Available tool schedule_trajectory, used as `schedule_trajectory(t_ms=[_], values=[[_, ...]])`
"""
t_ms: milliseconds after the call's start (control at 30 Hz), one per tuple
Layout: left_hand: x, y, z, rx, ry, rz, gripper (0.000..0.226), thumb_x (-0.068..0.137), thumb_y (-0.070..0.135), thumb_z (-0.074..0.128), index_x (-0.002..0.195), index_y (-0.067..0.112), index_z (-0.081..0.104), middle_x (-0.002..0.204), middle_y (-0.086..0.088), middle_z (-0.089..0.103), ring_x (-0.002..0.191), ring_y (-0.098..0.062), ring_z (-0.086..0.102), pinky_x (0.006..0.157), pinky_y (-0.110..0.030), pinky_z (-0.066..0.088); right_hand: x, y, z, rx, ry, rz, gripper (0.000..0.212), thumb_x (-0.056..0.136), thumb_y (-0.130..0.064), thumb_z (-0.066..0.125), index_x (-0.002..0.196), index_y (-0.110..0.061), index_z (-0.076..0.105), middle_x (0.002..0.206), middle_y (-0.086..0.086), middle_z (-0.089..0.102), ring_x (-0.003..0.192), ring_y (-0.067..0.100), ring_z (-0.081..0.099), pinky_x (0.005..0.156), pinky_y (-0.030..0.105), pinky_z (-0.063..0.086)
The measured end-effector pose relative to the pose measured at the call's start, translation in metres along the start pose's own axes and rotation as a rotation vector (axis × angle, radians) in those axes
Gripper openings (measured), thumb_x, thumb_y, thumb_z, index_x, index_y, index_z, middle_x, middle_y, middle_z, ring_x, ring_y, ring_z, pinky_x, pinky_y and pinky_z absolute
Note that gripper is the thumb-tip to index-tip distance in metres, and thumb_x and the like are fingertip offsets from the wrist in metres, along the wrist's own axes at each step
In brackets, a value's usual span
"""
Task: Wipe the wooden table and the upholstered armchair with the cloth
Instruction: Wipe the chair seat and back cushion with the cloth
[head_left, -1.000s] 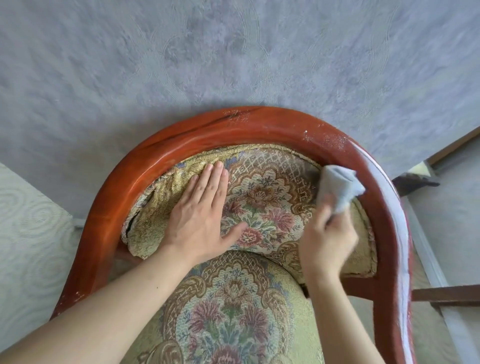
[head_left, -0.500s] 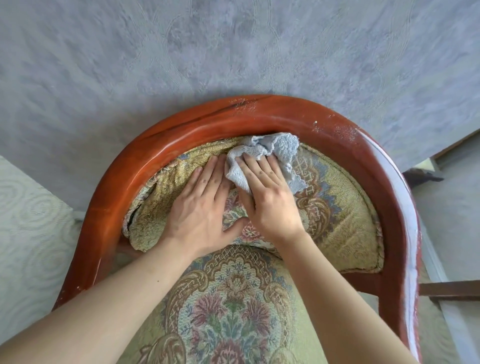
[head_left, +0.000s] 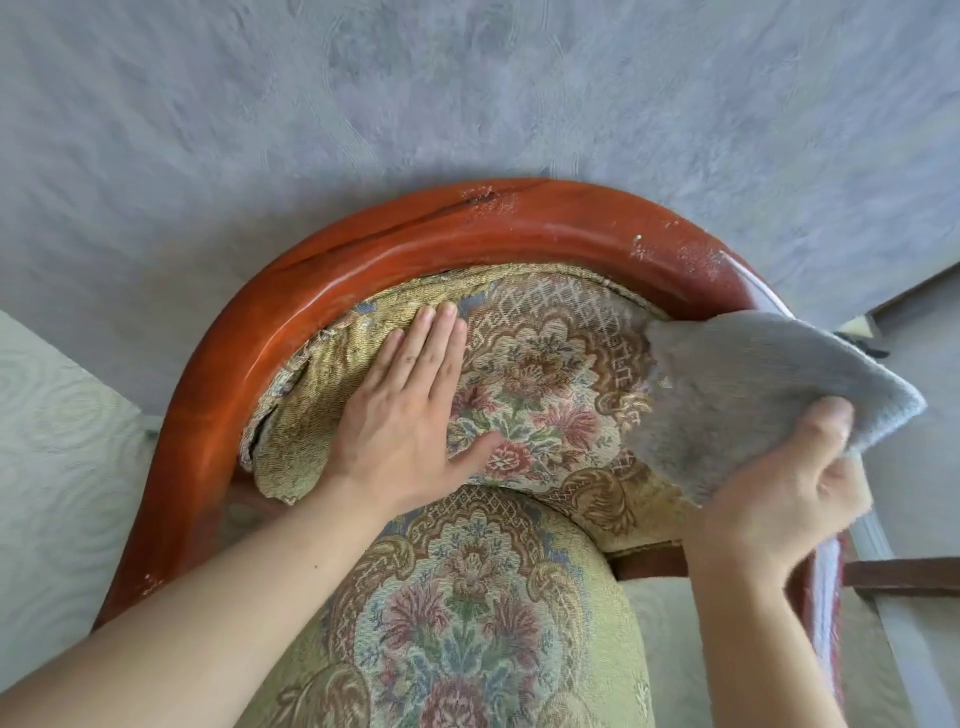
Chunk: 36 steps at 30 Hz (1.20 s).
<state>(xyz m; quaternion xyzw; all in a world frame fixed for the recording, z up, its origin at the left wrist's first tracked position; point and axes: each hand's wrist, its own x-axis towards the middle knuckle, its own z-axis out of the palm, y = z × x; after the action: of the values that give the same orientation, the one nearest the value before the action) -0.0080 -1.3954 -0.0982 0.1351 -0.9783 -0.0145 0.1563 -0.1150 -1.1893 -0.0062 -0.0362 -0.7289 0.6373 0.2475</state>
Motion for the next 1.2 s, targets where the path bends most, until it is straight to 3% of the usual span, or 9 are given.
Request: schedule_trajectory(t_ms=[100, 167, 233, 567, 700, 833, 1033, 1133, 1200], values=[[0.001, 0.001, -0.001, -0.002, -0.006, -0.005, 0.104, 0.094, 0.080, 0.023, 0.159, 0.001, 0.003, 0.169, -0.016, -0.002, 0.157, -0.028, 0.000, 0.125, -0.044, 0.008, -0.014, 0.008, 0.021, -0.211, -0.153, -0.167, 0.040, 0.097, -0.042, 0.037, 0.064, -0.030, 0.057, 0.056, -0.009, 0.056, 0.052, 0.010, 0.051, 0.050, 0.028, 0.036], [0.001, 0.001, -0.002, -0.005, -0.012, -0.010, 0.107, 0.092, 0.082, 0.023, 0.160, 0.002, 0.003, 0.169, -0.016, -0.002, 0.157, -0.027, 0.000, 0.125, -0.043, 0.007, -0.031, 0.019, 0.043, -0.438, -0.339, -0.302, 0.038, 0.100, -0.033, 0.040, 0.107, -0.010, 0.069, 0.109, 0.014, 0.072, 0.110, 0.023, 0.064, 0.087, 0.043, 0.053], [0.001, 0.001, -0.003, -0.004, -0.025, -0.015, 0.108, 0.091, 0.083, 0.024, 0.160, 0.002, 0.004, 0.169, -0.015, -0.003, 0.157, -0.027, -0.002, 0.125, -0.042, 0.006, -0.046, 0.025, 0.069, -0.483, -0.515, -0.482, 0.041, 0.102, -0.018, 0.043, 0.140, -0.004, 0.053, 0.151, 0.009, 0.044, 0.147, 0.014, 0.022, 0.123, 0.042, 0.020], [0.002, 0.007, -0.008, -0.024, -0.030, -0.043, 0.112, 0.085, 0.084, 0.033, 0.159, 0.003, 0.015, 0.168, -0.017, 0.006, 0.157, -0.027, 0.002, 0.126, -0.043, 0.012, -0.025, 0.045, 0.068, -0.540, -1.060, -1.041, 0.043, 0.103, -0.023, 0.045, 0.140, -0.003, 0.053, 0.142, 0.013, 0.055, 0.140, 0.032, 0.043, 0.122, 0.046, 0.023], [0.001, 0.005, -0.006, 0.003, -0.042, -0.028, 0.116, 0.086, 0.088, 0.024, 0.159, -0.001, 0.009, 0.168, -0.017, -0.002, 0.157, -0.027, -0.003, 0.126, -0.047, 0.016, -0.022, 0.038, 0.033, -0.441, -0.709, -0.628, 0.042, 0.103, -0.026, 0.038, 0.131, -0.007, 0.062, 0.133, 0.008, 0.065, 0.130, 0.020, 0.055, 0.108, 0.041, 0.044], [0.001, 0.004, -0.004, -0.013, -0.033, -0.030, 0.116, 0.086, 0.089, 0.025, 0.160, 0.002, 0.004, 0.169, -0.014, -0.004, 0.157, -0.025, -0.004, 0.126, -0.046, 0.014, -0.023, 0.019, 0.007, -0.026, -0.102, -0.023, 0.034, 0.095, -0.044, 0.043, 0.065, -0.031, 0.055, 0.058, -0.021, 0.056, 0.058, -0.006, 0.045, 0.053, 0.022, 0.036], [0.001, 0.004, -0.004, -0.034, -0.038, -0.036, 0.114, 0.086, 0.089, 0.024, 0.160, 0.003, 0.005, 0.169, -0.013, -0.003, 0.157, -0.024, -0.004, 0.126, -0.045, 0.012, -0.029, 0.008, 0.018, -0.059, 0.020, -0.002, 0.040, 0.099, -0.039, 0.040, 0.065, -0.022, 0.051, 0.051, -0.014, 0.051, 0.048, 0.000, 0.043, 0.048, 0.021, 0.033], [0.000, 0.006, -0.004, -0.032, -0.031, -0.042, 0.116, 0.085, 0.089, 0.024, 0.160, 0.002, 0.006, 0.169, -0.013, -0.001, 0.157, -0.024, -0.003, 0.125, -0.044, 0.009, -0.046, 0.016, 0.054, -0.238, -0.136, 0.025, 0.045, 0.100, -0.045, 0.039, 0.101, -0.012, 0.069, 0.094, 0.002, 0.072, 0.084, -0.008, 0.061, 0.073, 0.025, 0.050], [0.000, 0.007, -0.005, -0.034, -0.033, -0.050, 0.116, 0.085, 0.090, 0.023, 0.160, 0.002, 0.007, 0.169, -0.013, -0.001, 0.157, -0.024, -0.003, 0.125, -0.044, 0.008, -0.055, 0.022, 0.079, -0.363, -0.262, -0.006, 0.049, 0.103, -0.042, 0.036, 0.144, -0.018, 0.051, 0.156, 0.003, 0.037, 0.144, 0.012, 0.033, 0.118, 0.041, 0.032]])
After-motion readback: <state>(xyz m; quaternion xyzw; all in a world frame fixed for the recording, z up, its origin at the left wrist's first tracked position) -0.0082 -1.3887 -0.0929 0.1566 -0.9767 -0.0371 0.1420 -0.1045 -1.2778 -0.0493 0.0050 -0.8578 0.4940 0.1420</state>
